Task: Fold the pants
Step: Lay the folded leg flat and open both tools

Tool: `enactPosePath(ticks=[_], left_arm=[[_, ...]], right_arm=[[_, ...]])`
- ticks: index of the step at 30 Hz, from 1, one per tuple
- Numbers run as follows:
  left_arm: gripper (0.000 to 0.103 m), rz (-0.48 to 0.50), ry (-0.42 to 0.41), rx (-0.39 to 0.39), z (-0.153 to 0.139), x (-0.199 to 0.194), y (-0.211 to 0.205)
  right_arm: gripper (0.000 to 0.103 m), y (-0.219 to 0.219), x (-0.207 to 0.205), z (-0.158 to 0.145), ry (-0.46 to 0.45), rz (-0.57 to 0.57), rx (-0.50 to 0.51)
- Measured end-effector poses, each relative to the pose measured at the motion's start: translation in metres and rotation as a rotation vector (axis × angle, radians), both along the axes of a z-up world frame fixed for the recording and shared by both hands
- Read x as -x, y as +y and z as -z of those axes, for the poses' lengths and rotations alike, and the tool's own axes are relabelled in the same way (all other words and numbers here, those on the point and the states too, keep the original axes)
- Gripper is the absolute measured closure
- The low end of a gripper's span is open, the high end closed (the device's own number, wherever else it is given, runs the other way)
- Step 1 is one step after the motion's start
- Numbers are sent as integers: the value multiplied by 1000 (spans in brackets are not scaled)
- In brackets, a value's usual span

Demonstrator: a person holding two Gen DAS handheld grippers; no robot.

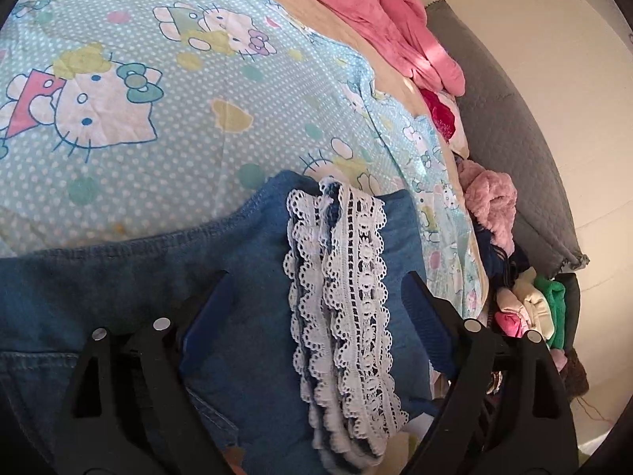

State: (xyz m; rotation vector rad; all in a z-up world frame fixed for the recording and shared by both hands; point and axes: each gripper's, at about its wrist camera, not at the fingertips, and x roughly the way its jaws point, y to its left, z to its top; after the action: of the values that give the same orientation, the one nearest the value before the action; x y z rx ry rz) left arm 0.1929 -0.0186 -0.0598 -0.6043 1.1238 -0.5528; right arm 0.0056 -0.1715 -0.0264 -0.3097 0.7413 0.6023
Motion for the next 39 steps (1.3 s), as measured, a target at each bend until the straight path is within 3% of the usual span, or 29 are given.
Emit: enactPosePath(ticks=[5, 7, 8, 9, 10, 12, 18, 20, 21, 22, 23, 31, 39], left_arm=[[22, 1, 22, -21, 1, -7, -13], [22, 7, 25, -40, 2, -10, -19], [22, 7, 27, -44, 3, -12, -21], [22, 1, 33, -46, 4, -15, -23], [22, -4, 37, -45, 5, -17, -23], [22, -14, 45, -41, 7, -22, -24], [22, -28, 49, -58, 5, -31, -31], [37, -48, 49, -57, 5, -30, -30], [63, -49, 50, -45, 6, -29, -29], [81, -44, 56, -22, 7, -29, -28], [87, -41, 58, -10, 8, -29, -27], [91, -79, -25, -5, -15, -18, -4], [88, -117, -1, -81, 9, -11, 14]], right_arm=[[36, 15, 1, 6, 5, -19, 10], [37, 22, -4, 14, -5, -6, 71], [42, 22, -6, 17, -6, -7, 80], [68, 21, -8, 18, 5, -15, 70], [81, 19, -11, 17, 28, -19, 41], [86, 13, -9, 13, 32, -24, 0], [87, -11, -5, -6, 33, -70, -158], [87, -16, -1, -12, 19, -81, -181], [87, -17, -2, -13, 15, -85, -184], [87, -17, -1, -14, 11, -86, -184], [87, -17, -4, -16, 11, -84, -184], [87, 4, -9, -14, -6, -126, -144], [87, 33, -14, 16, 44, -200, -10]])
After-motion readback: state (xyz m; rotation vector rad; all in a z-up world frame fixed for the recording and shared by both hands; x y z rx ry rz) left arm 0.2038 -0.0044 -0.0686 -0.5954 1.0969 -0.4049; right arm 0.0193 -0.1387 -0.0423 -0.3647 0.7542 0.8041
